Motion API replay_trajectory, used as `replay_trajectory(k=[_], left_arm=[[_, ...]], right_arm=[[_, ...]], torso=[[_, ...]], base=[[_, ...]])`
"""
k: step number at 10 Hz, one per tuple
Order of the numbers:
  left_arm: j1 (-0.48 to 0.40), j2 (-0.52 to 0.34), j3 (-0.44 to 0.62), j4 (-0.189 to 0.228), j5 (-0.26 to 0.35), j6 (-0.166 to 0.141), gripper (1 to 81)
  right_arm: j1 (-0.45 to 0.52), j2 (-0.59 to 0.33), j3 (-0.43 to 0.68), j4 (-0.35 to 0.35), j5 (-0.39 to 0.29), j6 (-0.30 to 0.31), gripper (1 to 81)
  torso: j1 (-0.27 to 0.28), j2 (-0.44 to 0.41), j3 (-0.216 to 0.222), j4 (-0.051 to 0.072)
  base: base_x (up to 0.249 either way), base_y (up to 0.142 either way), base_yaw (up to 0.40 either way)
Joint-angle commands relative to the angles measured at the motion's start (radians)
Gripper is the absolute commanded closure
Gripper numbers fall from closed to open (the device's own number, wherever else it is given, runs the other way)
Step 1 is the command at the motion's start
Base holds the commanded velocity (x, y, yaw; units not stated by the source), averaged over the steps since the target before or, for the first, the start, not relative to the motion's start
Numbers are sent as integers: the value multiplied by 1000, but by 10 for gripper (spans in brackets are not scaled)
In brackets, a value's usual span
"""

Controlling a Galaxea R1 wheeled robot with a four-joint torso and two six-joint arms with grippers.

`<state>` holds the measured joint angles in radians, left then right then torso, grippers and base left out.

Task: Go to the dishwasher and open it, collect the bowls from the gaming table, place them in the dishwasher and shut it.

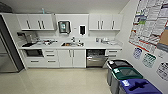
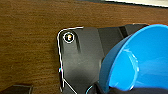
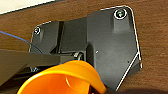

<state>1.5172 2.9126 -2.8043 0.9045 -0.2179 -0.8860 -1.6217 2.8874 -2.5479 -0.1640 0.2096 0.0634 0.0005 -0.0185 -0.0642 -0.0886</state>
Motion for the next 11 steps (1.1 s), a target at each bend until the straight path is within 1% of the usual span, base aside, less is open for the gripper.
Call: replay_trajectory(k=[1,11], left_arm=[[-35,-16,-9,2,32,7,811],[-35,-16,-8,1,32,7,811]], right_arm=[[28,-11,5,-12,-47,-4,811],[22,-11,5,-12,-45,-4,811]], torso=[[0,0,0,0],[0,0,0,0]], base=[[160,0,0],[160,0,0]])
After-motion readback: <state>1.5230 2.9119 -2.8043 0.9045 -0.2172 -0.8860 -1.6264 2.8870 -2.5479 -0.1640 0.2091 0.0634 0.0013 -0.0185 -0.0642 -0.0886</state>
